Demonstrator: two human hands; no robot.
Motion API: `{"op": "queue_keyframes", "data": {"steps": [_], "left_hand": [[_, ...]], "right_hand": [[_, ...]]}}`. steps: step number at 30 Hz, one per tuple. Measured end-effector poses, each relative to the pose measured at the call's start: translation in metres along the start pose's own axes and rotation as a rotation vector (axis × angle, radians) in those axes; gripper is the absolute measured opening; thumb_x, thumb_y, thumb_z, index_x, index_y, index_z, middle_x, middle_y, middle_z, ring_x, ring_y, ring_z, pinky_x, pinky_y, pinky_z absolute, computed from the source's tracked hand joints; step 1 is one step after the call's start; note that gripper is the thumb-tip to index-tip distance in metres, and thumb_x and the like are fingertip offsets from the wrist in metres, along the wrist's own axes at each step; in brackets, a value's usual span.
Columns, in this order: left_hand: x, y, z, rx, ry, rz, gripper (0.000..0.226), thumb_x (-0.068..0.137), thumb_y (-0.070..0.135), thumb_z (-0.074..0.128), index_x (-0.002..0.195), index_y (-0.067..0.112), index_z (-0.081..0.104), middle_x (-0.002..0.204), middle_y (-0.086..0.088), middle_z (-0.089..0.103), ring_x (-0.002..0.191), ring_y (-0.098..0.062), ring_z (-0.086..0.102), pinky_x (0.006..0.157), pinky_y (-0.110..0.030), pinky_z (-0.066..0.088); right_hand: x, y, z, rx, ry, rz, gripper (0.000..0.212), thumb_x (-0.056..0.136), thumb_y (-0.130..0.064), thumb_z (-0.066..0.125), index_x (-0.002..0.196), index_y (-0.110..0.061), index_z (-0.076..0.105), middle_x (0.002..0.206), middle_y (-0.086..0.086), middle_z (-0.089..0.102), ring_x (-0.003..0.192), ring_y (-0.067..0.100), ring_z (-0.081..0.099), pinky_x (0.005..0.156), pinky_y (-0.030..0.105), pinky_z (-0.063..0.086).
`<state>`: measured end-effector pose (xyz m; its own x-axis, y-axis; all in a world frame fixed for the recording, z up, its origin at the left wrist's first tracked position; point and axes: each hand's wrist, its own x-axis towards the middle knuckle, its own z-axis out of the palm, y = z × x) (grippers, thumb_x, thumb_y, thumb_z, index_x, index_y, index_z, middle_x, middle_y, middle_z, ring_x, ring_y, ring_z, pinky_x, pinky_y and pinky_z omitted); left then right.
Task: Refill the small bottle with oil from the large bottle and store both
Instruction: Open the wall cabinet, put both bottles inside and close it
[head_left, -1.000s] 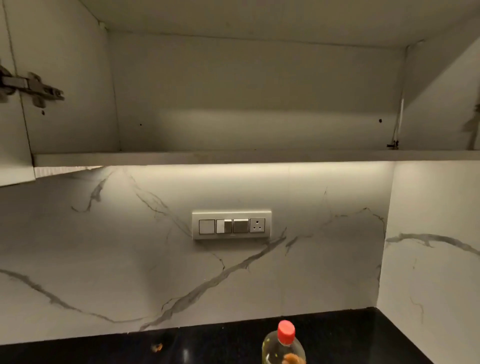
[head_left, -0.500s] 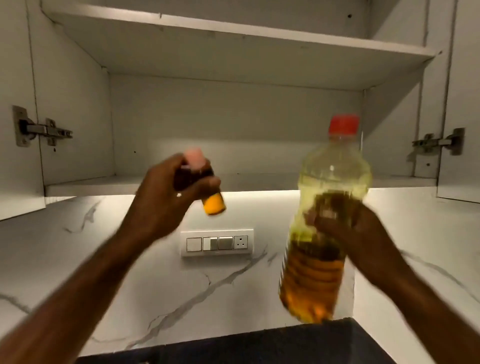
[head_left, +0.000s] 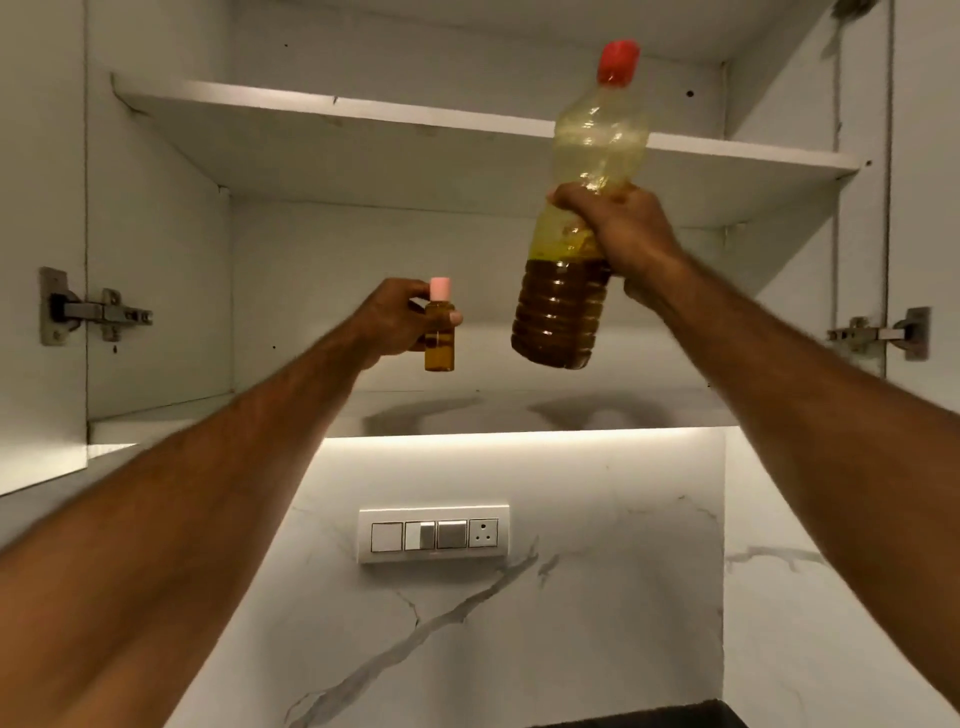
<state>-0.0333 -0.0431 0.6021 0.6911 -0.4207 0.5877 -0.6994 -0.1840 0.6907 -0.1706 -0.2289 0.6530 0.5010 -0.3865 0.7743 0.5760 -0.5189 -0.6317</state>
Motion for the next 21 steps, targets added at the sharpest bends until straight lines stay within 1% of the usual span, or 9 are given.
{"op": "queue_keyframes", "data": {"steps": [2, 4, 6, 10, 13, 15, 21], "left_hand": [[0.005, -0.011, 0.004, -0.014, 0.005, -0.016, 0.053, 0.086, 0.018, 0.069, 0.133, 0.002, 0.050, 0.111, -0.016, 0.060, 0.092, -0.023, 0.063, 0.064, -0.021, 0.051], [0.008, -0.019, 0.008, -0.040, 0.009, -0.020, 0.055, 0.086, 0.016, 0.070, 0.134, 0.001, 0.049, 0.111, -0.017, 0.060, 0.096, -0.025, 0.062, 0.068, -0.024, 0.052], [0.010, -0.024, 0.013, -0.068, 0.010, -0.017, 0.054, 0.085, 0.014, 0.070, 0.133, 0.001, 0.049, 0.109, -0.017, 0.058, 0.096, -0.026, 0.061, 0.067, -0.023, 0.053], [0.015, -0.034, 0.022, -0.101, 0.001, -0.032, 0.054, 0.085, 0.013, 0.071, 0.133, 0.000, 0.049, 0.110, -0.020, 0.059, 0.097, -0.028, 0.061, 0.070, -0.026, 0.054], [0.024, -0.043, 0.028, -0.101, -0.001, -0.040, 0.056, 0.084, 0.014, 0.072, 0.134, 0.002, 0.050, 0.112, -0.022, 0.060, 0.100, -0.032, 0.063, 0.081, -0.035, 0.056], [0.029, -0.048, 0.031, -0.096, 0.002, -0.050, 0.057, 0.084, 0.015, 0.072, 0.134, 0.003, 0.049, 0.114, -0.022, 0.060, 0.102, -0.033, 0.063, 0.085, -0.038, 0.054], [0.040, -0.063, 0.037, -0.084, -0.008, -0.081, 0.057, 0.084, 0.015, 0.071, 0.135, 0.005, 0.049, 0.114, -0.022, 0.061, 0.098, -0.029, 0.063, 0.082, -0.035, 0.052]], "right_hand": [[0.009, 0.017, 0.011, -0.035, -0.015, 0.013, 0.044, 0.075, -0.041, 0.075, 0.111, -0.021, 0.060, 0.101, -0.003, 0.068, 0.089, 0.012, 0.067, 0.066, 0.024, 0.054], [0.017, 0.033, 0.022, -0.063, -0.027, 0.023, 0.051, 0.071, -0.045, 0.076, 0.113, -0.020, 0.061, 0.101, -0.002, 0.068, 0.090, 0.014, 0.067, 0.072, 0.029, 0.057], [0.023, 0.045, 0.031, -0.075, -0.027, 0.036, 0.058, 0.067, -0.048, 0.077, 0.115, -0.020, 0.062, 0.103, -0.002, 0.069, 0.091, 0.016, 0.067, 0.078, 0.035, 0.058], [0.032, 0.066, 0.046, -0.086, -0.041, 0.049, 0.058, 0.066, -0.048, 0.078, 0.114, -0.021, 0.061, 0.105, 0.000, 0.068, 0.092, 0.018, 0.066, 0.082, 0.040, 0.058], [0.039, 0.078, 0.054, -0.098, -0.035, 0.050, 0.058, 0.067, -0.048, 0.078, 0.115, -0.020, 0.060, 0.106, 0.002, 0.067, 0.093, 0.019, 0.065, 0.082, 0.040, 0.057], [0.043, 0.086, 0.059, -0.102, -0.037, 0.057, 0.059, 0.068, -0.047, 0.078, 0.117, -0.019, 0.060, 0.107, 0.002, 0.067, 0.093, 0.019, 0.065, 0.081, 0.037, 0.057], [0.053, 0.112, 0.069, -0.135, -0.047, 0.079, 0.057, 0.070, -0.046, 0.077, 0.116, -0.019, 0.059, 0.107, 0.002, 0.066, 0.094, 0.019, 0.064, 0.079, 0.034, 0.056]]}}
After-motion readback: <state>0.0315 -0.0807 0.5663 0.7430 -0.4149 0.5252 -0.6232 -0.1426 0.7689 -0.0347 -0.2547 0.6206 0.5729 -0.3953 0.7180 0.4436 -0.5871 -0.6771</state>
